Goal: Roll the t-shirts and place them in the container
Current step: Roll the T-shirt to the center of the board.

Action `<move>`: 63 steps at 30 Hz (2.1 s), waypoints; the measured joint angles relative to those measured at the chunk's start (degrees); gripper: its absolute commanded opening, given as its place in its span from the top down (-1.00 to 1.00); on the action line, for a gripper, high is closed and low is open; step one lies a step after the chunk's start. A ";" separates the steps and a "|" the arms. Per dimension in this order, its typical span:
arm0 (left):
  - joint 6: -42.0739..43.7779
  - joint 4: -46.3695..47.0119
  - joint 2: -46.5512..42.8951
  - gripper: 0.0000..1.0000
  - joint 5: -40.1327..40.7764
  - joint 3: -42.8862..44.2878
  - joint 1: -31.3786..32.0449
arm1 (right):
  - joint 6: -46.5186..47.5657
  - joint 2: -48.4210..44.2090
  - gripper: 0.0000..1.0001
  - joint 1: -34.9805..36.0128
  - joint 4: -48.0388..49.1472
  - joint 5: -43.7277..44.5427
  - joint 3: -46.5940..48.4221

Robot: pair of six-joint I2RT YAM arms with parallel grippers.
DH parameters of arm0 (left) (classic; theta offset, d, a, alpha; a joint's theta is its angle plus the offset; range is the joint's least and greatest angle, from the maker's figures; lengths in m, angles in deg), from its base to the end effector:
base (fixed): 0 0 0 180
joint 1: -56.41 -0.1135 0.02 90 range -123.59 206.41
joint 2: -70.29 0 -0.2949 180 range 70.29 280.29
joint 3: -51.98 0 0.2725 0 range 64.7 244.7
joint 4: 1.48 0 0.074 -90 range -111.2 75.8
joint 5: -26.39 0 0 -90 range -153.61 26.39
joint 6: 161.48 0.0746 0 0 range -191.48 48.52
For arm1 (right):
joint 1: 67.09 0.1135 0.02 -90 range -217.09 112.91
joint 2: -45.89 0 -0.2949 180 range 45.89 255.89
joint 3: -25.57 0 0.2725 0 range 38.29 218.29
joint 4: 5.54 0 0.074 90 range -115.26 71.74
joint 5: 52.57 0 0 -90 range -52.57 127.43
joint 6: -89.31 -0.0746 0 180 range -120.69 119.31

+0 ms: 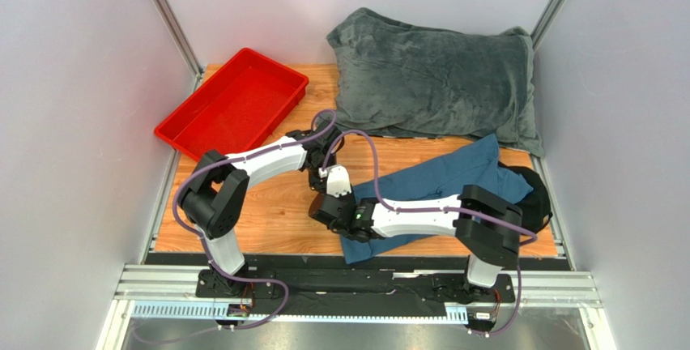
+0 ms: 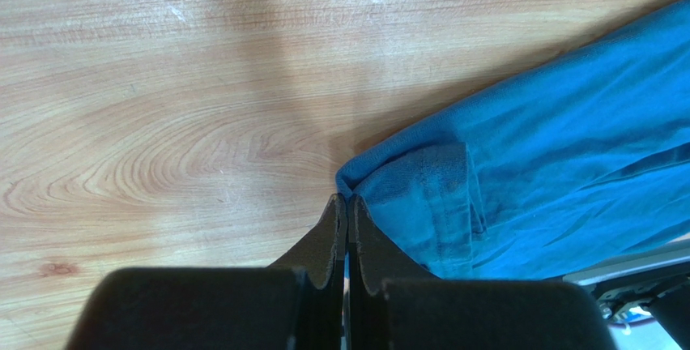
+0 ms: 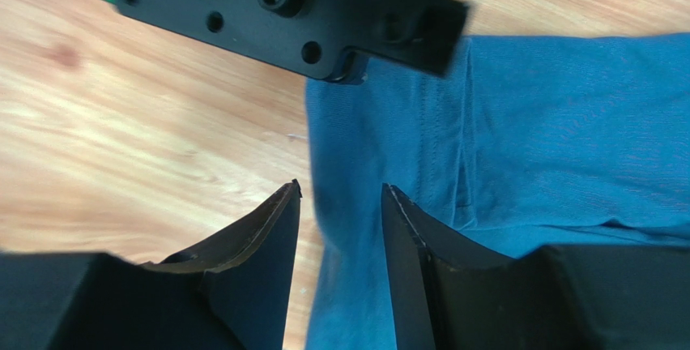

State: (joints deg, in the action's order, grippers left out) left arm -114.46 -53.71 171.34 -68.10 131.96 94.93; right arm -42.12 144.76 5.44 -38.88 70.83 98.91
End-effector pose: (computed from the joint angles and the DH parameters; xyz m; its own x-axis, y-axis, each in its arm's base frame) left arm 0.2885 -0.2371 0.1629 -0.9835 -0.0858 -0.1591 -0.0438 0.9671 -0.2508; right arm 0.1538 0.3519 0.1708 -0.6631 -0.2667 -0.6994 -0.3630 0.9317 -0.0112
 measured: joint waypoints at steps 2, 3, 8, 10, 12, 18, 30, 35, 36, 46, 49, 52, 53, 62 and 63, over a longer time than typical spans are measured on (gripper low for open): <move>0.02 -0.17 0.00 1.00 -0.07 0.02 0.00 | 0.70 2.25 0.05 0.55 -1.81 1.77 1.60; 0.04 -0.26 0.00 1.00 -0.13 0.07 0.00 | 0.98 3.15 0.05 0.81 -2.47 2.49 2.29; 0.07 -0.83 0.00 1.00 -0.35 0.46 -0.13 | 1.29 5.53 0.04 2.05 -5.14 5.70 5.22; 0.07 -1.03 0.00 1.00 -0.42 0.70 -0.26 | 1.33 5.95 0.03 2.49 -5.86 6.64 6.14; 0.07 -1.05 0.00 1.00 -0.44 0.74 -0.33 | 1.29 6.43 0.01 2.82 -6.38 7.10 6.84; 0.09 -1.33 0.00 1.00 -0.57 0.74 -0.44 | 1.22 8.04 -0.02 3.10 -6.38 8.11 7.41; 0.33 -1.88 0.07 1.00 -0.52 1.11 -0.48 | 1.22 8.74 0.31 3.08 -4.70 8.04 6.86; 0.48 -2.12 0.11 1.00 -0.57 1.53 -0.46 | 1.25 8.83 0.39 2.67 -3.69 7.87 5.42; 0.48 -2.10 0.17 1.00 -0.63 1.53 -0.48 | 1.27 8.76 0.42 2.51 -3.06 7.65 4.76; 0.92 -2.08 0.28 1.00 -2.14 1.68 -1.29 | 2.54 0.92 0.67 -1.11 9.22 -0.37 -6.67; 1.01 -1.95 0.28 0.93 -2.84 1.79 -1.81 | 2.43 -2.60 0.74 -3.91 13.86 -5.60 -10.78; 1.18 -1.57 0.28 0.67 -3.67 1.81 -2.36 | 1.84 -5.51 0.81 -7.06 18.60 -11.45 -14.60; 1.36 -1.40 0.22 0.59 -4.00 1.81 -2.54 | 1.33 -6.49 0.82 -8.20 20.65 -13.68 -16.11; 2.86 2.86 -6.16 0.19 -5.16 0.28 -5.38 | -5.01 -10.25 0.85 -17.09 33.40 -30.49 -26.23; 2.89 3.63 -7.65 0.28 -5.35 -0.46 -5.73 | -6.03 -10.25 0.85 -17.94 34.99 -32.11 -27.30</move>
State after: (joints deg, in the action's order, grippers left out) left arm -111.58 -50.08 163.69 -73.45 131.50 89.20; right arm -48.15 134.51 -12.50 -3.89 38.73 71.61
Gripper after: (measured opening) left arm 0.426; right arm 0.119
